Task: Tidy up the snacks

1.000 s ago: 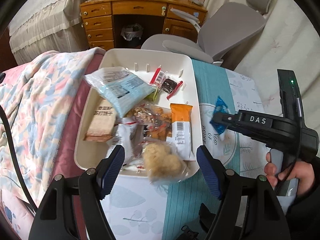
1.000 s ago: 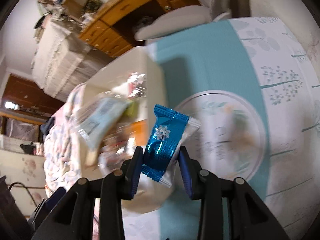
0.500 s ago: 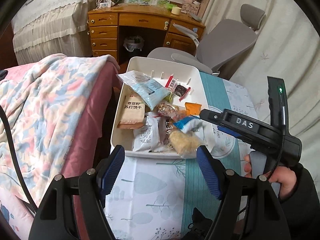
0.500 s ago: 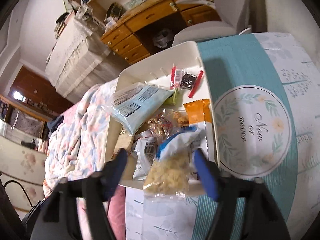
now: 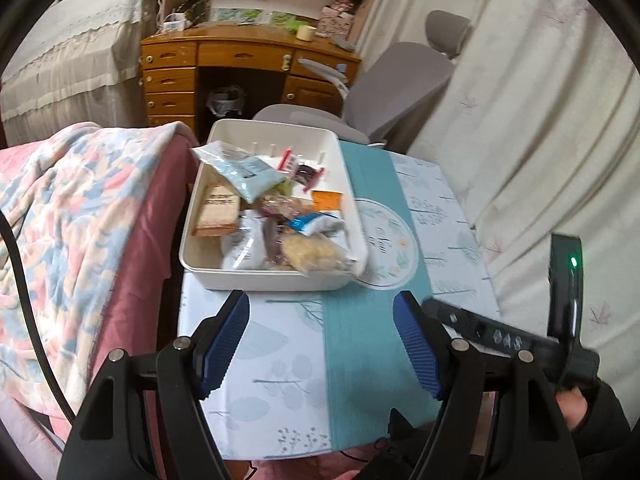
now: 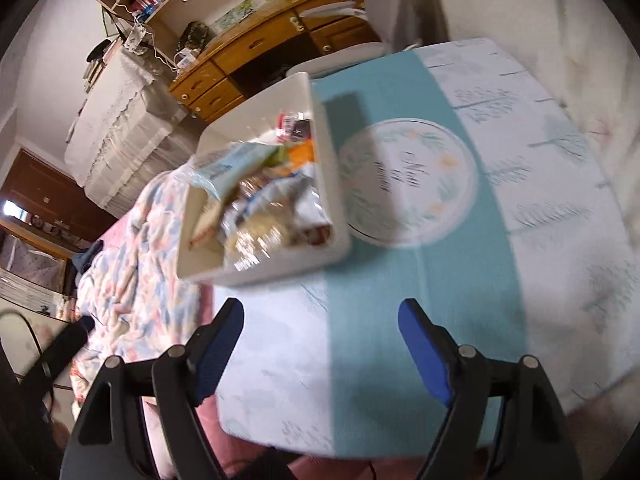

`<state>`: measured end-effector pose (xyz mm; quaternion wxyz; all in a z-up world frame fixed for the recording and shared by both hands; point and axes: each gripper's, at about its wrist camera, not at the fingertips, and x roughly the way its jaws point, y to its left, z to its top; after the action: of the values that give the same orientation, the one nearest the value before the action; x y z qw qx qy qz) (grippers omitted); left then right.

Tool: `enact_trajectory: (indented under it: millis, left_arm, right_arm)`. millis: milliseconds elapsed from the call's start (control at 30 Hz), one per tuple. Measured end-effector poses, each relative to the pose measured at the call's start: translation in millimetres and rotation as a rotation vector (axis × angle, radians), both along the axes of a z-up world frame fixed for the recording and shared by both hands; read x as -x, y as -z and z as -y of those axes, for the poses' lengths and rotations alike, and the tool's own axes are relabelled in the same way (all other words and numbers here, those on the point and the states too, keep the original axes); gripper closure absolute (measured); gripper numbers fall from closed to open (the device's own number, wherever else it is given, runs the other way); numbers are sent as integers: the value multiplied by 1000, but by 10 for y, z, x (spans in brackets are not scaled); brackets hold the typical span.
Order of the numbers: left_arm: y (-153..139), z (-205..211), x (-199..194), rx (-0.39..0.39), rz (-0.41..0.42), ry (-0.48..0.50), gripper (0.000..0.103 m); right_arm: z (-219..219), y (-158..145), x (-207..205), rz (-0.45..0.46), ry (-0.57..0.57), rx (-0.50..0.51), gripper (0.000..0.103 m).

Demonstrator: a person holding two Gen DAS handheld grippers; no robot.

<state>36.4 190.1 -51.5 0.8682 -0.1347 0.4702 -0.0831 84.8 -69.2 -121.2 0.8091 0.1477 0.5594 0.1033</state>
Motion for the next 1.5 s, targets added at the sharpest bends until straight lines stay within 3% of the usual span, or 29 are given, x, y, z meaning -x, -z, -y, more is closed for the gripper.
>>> enact_trajectory:
  millis: [200,433,567,900,1500]
  left_arm:
    - [-153,375,190,-18,11,40,24]
    - [-409,836,363,-62,38,67,8]
    - [-521,1012,436,-88,59,47,1]
    - [-522,1166,544,-222,38,-75,1]
    - [-607,1377,492,-280,78,-135,1]
  right_arm:
    - [329,-324,432,47,-32,98,15]
    - [591,-881,777,124,-40,108,6]
    - [590,-1019,867,135,-37,96,3]
    - [556,-1040,993,157,-57,164,0]
    - [691,-1015,808,170,-106,164,0]
